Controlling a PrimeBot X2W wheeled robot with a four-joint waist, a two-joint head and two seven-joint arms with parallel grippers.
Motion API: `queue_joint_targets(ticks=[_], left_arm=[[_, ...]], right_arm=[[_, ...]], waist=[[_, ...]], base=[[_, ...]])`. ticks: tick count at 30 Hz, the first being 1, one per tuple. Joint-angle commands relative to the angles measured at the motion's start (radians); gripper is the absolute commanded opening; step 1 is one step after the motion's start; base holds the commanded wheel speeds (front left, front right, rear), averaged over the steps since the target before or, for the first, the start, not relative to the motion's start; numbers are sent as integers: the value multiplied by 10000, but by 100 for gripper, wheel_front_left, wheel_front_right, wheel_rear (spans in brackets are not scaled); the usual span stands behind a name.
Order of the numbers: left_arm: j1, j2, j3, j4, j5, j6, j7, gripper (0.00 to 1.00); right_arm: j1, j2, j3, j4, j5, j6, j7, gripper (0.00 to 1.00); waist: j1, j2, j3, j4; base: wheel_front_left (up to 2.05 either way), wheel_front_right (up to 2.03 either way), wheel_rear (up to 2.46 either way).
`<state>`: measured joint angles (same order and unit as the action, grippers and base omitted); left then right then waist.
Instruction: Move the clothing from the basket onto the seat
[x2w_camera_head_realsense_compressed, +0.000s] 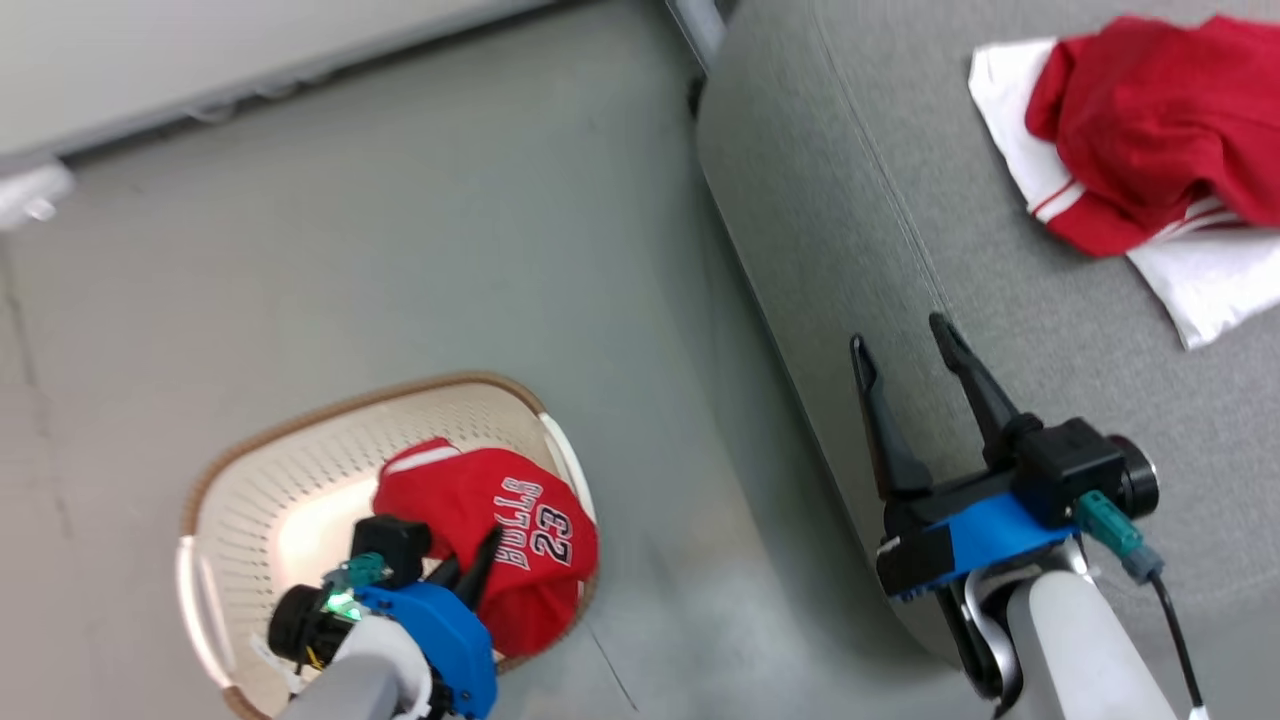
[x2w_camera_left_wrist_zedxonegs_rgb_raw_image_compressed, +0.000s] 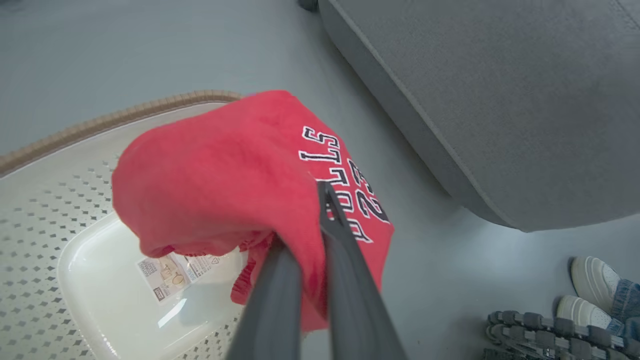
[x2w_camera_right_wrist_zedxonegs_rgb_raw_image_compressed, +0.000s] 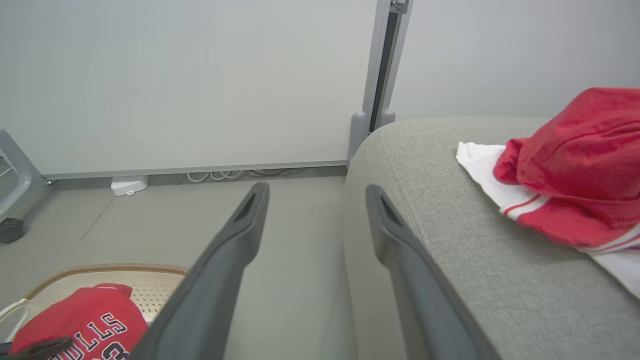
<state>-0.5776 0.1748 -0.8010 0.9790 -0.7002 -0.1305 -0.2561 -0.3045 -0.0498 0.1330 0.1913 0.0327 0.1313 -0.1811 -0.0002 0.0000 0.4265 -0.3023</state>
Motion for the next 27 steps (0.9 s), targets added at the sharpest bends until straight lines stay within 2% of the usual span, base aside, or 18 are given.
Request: queue_joint_targets(ticks=[1,7,13,27], left_arm=[[188,-86,-271,-134,-82,0,-46,0],[54,-214,-1012,-686,-248,0,-108,0],[-420,-379,-1411,-1404,-302,0,-101,0],[-2147,-975,-1956,-2158,-911,0,-24,0]], right_arm=[[366,-13,-59,52,-80,-11,114,100],[1177,-10,-30,-28,-162,-11,556,100],[1789,-10,88,-182,-49,-11,897,100],[2193,-10,80,-523,-51,-11,1332,100]], waist=[[2,0,-1606,1106],[2,0,-2994,1703],[2,0,-3926,2110],[2,0,-4358,2843]], base=[[0,0,0],[0,0,0],[0,0,0],[0,0,0]])
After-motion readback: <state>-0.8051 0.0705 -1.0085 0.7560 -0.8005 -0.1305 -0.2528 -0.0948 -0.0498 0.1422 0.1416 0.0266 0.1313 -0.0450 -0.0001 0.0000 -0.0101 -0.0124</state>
